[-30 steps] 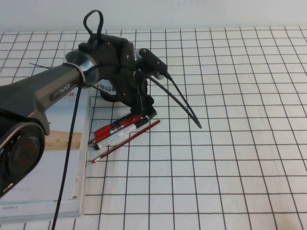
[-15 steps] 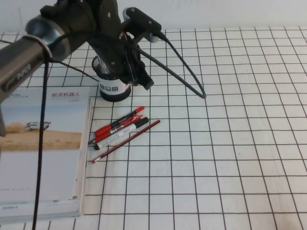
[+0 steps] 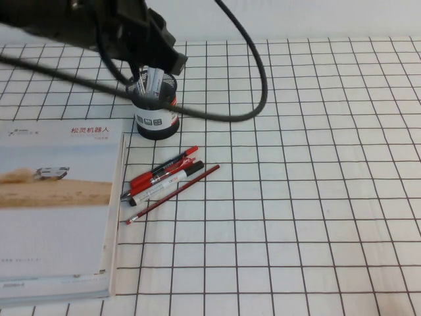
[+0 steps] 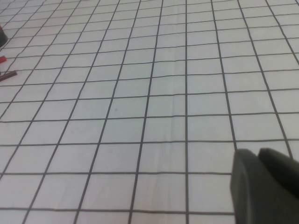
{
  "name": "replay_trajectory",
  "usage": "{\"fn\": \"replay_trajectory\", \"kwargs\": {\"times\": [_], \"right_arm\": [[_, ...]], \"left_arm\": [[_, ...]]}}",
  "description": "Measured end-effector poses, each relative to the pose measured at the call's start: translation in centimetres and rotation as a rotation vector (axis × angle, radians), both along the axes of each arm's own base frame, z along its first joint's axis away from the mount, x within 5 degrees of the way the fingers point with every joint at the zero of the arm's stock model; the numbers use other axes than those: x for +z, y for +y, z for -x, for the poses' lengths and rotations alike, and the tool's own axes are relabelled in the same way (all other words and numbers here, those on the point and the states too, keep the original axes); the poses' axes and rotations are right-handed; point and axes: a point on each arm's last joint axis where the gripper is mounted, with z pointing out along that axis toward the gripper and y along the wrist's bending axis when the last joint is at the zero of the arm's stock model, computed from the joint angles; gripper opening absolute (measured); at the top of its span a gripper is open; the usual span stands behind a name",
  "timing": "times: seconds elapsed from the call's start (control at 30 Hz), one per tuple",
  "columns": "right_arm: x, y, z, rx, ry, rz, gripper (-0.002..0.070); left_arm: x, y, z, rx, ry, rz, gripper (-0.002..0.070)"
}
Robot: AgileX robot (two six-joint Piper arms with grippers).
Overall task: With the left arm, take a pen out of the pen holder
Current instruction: 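Take a marker out of the pen holder and lay it on the table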
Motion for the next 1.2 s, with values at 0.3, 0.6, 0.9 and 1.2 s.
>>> {"fn": "replay_trajectory", "kwargs": {"times": [0.3,0.6,0.9,1.2], "right_arm": [[0.0,0.0,0.0,0.000,0.000,0.000,-0.0015],[0.0,0.0,0.0,0.000,0.000,0.000,-0.0015],[0.0,0.0,0.0,0.000,0.000,0.000,-0.0015],[0.0,0.0,0.0,0.000,0.000,0.000,-0.0015]], "left_arm": [[-3.0,4.6,8.1,0.075,-0.177,0.208,0.0000],[-7.9,9.7,16.3,0.143,-0.343,0.356,0.0000],[-12.5,10.9,18.6,0.139,-0.305,0.302,0.0000],[-15.0,11.0,18.9,0.122,-0.425,0.315,0.0000]]}}
